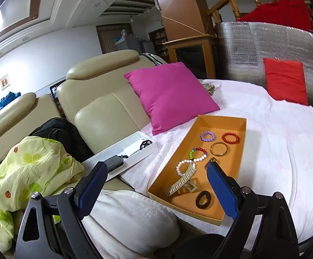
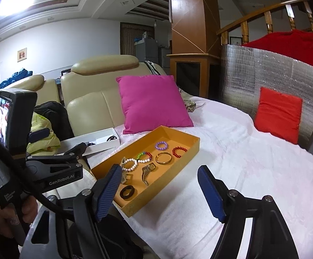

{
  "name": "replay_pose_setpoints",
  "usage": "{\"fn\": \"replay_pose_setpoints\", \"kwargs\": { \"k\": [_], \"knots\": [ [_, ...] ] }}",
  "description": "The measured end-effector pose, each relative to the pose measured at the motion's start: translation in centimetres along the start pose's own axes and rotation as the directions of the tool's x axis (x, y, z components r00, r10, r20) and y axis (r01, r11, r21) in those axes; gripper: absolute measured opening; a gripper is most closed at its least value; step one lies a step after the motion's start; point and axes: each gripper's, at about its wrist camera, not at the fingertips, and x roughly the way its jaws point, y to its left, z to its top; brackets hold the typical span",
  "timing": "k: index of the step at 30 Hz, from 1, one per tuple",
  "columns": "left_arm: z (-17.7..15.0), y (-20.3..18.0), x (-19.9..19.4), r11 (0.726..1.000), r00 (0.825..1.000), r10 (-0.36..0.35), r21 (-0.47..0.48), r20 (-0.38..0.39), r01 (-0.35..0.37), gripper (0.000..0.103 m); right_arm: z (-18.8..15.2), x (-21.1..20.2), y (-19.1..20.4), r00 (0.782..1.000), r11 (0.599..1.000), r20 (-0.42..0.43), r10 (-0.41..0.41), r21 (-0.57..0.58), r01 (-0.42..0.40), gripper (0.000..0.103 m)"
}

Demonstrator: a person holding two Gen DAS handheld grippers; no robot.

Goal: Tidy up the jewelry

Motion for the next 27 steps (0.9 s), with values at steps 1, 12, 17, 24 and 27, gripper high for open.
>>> {"fn": "replay_pose_setpoints", "kwargs": {
  "k": [1,12,17,24,27],
  "knots": [
    [0.0,0.4,-0.1,1.0,1.0,-0.003,-0.01,0.006,0.003,0.093,0.1,0.0,0.2,1.0,1.0,0.0,0.0,-0.003,0.0,0.077],
    [0.5,4.0,-2.6,0.995,0.991,0.042,-0.097,0.125,-0.03,0.103,1.0,-0.5,2.4,0.998,0.999,0.057,0.033,0.005,-0.034,0.077],
    [0.8,5.7,-3.3,0.988,0.986,0.079,-0.14,0.148,-0.058,0.103,1.0,-0.5,3.0,0.998,0.999,0.061,0.034,-0.001,-0.034,0.078],
    [0.4,6.3,-3.3,0.987,0.982,0.119,-0.124,0.146,-0.102,0.103,1.0,-0.7,3.5,0.996,0.999,0.079,0.034,-0.004,-0.034,0.078],
    [0.3,6.1,-4.1,0.988,0.976,0.128,-0.112,0.174,-0.109,0.103,1.0,-0.8,3.5,0.996,1.0,0.087,0.027,-0.015,-0.026,0.078]
  ]
}}
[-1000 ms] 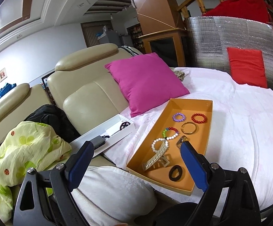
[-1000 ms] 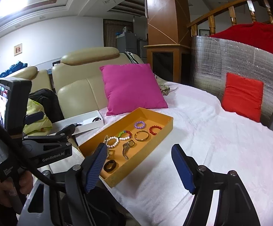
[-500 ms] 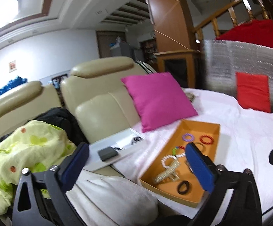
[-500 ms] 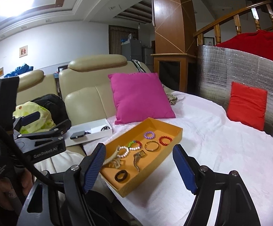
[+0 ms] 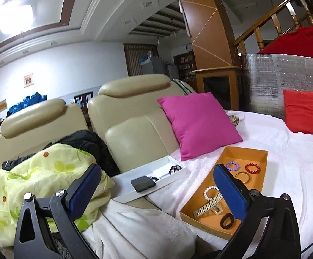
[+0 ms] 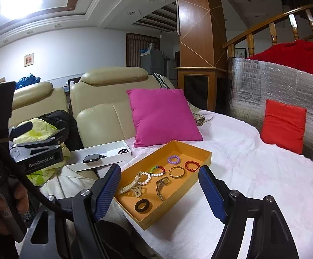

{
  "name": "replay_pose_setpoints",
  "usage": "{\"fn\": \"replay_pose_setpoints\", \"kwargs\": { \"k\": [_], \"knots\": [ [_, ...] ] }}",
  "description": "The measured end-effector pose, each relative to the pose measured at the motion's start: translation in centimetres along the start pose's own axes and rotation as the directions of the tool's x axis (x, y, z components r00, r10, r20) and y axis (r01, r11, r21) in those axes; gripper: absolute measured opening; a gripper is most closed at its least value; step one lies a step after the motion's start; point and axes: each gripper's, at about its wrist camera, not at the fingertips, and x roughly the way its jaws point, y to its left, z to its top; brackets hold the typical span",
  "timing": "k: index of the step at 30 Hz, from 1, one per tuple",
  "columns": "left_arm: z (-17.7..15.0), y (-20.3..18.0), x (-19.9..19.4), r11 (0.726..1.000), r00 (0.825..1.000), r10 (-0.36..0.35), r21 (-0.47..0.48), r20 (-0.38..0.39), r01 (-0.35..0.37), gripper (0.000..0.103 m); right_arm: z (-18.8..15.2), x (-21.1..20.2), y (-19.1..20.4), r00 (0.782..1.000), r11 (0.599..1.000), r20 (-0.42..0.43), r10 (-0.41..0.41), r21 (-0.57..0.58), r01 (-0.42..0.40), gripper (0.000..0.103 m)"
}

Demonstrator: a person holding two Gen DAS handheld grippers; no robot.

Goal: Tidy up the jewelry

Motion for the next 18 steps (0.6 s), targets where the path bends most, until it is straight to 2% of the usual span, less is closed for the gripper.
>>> {"fn": "replay_pose_setpoints", "kwargs": {
  "k": [9,18],
  "knots": [
    [0.4,-0.7,-0.4,0.998,0.998,-0.054,0.024,-0.024,0.054,0.103,-0.1,0.4,-0.2,1.0,1.0,-0.01,-0.003,0.003,0.003,0.078],
    [0.1,-0.3,0.8,0.999,0.997,-0.052,0.009,-0.061,0.052,0.103,0.4,2.6,0.6,0.999,1.0,-0.048,0.0,-0.017,-0.001,0.078]
  ]
}}
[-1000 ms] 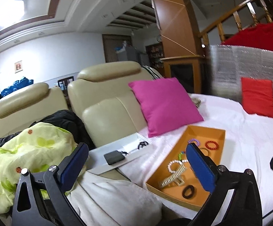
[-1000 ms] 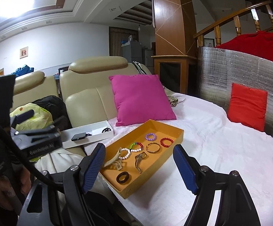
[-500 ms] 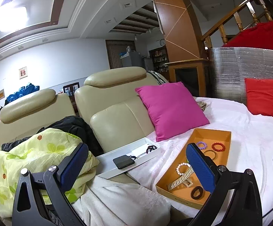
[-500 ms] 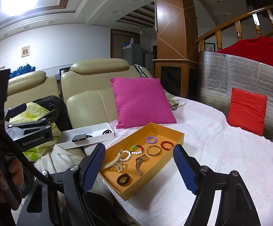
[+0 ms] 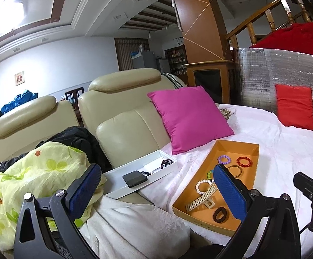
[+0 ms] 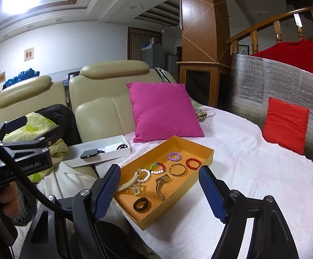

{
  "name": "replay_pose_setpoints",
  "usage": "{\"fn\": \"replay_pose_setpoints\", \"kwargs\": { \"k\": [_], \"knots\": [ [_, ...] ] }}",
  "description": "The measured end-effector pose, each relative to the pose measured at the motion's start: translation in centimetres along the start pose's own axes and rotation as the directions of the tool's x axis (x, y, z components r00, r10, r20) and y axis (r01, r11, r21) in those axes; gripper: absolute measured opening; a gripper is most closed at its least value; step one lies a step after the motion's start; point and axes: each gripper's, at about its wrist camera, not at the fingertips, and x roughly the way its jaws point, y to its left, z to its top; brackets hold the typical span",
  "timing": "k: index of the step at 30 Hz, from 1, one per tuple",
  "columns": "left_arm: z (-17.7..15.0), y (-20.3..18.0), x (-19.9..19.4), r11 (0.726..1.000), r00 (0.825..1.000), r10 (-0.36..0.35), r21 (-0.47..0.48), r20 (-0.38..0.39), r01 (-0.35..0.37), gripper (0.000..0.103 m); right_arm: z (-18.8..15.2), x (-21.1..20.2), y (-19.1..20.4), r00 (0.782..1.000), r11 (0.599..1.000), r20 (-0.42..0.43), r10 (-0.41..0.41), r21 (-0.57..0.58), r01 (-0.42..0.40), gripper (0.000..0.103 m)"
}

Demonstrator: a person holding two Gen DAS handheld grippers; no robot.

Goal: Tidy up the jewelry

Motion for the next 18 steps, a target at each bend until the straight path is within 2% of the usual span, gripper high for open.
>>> {"fn": "replay_pose_setpoints", "kwargs": {
  "k": [10,18],
  "knots": [
    [-0.3,1.1,2.4,0.999,0.999,0.024,-0.022,-0.031,-0.025,0.103,0.4,3.0,1.2,0.999,0.999,-0.032,0.025,-0.026,-0.026,0.078],
    [-0.9,1.6,4.2,0.999,0.998,0.015,-0.035,-0.063,-0.018,0.103,0.3,4.5,1.7,0.999,0.999,-0.046,0.023,-0.034,-0.025,0.078]
  ]
}}
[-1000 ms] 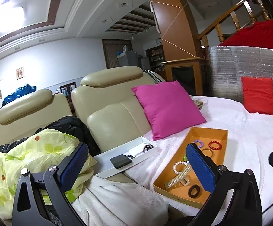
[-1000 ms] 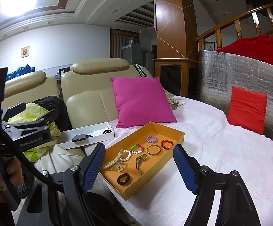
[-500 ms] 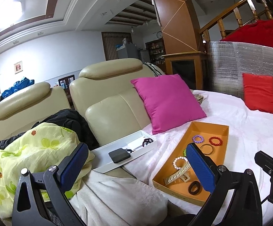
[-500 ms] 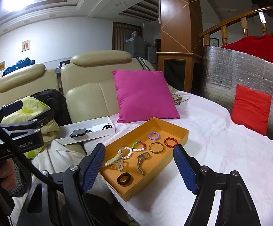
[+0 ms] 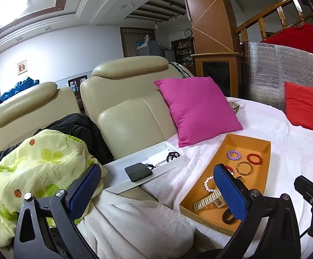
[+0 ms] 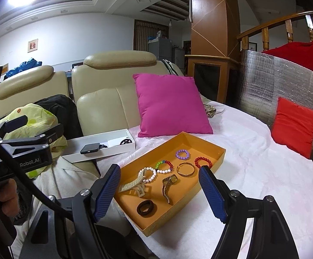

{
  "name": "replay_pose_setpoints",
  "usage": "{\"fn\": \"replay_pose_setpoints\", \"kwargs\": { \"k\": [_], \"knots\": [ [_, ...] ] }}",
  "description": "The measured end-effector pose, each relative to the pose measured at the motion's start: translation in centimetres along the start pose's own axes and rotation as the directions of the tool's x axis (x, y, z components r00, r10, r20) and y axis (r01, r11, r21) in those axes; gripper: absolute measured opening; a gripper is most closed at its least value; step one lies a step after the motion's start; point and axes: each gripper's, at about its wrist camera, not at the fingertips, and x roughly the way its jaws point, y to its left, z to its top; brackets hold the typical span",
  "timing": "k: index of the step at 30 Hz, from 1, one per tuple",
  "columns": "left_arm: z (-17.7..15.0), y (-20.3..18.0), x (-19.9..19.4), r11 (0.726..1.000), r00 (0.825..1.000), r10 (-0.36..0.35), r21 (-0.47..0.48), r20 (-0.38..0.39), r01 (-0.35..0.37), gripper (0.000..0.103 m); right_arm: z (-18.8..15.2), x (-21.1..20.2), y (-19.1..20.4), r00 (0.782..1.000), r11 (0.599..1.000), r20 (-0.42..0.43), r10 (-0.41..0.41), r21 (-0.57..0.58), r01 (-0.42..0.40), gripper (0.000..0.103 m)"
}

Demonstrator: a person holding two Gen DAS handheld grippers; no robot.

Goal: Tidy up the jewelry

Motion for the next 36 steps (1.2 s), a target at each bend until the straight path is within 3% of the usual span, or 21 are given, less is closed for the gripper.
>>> {"fn": "replay_pose_setpoints", "kwargs": {
  "k": [27,36],
  "knots": [
    [0.1,0.0,4.6,1.0,0.998,0.019,0.004,-0.066,-0.019,0.103,0.1,4.4,-0.3,0.999,1.0,-0.043,0.026,0.015,-0.025,0.078],
    [0.3,-1.4,4.6,1.0,0.999,0.0,0.029,-0.051,0.002,0.103,0.1,5.1,-1.0,0.998,0.999,-0.045,0.033,0.029,-0.032,0.078]
  ]
}}
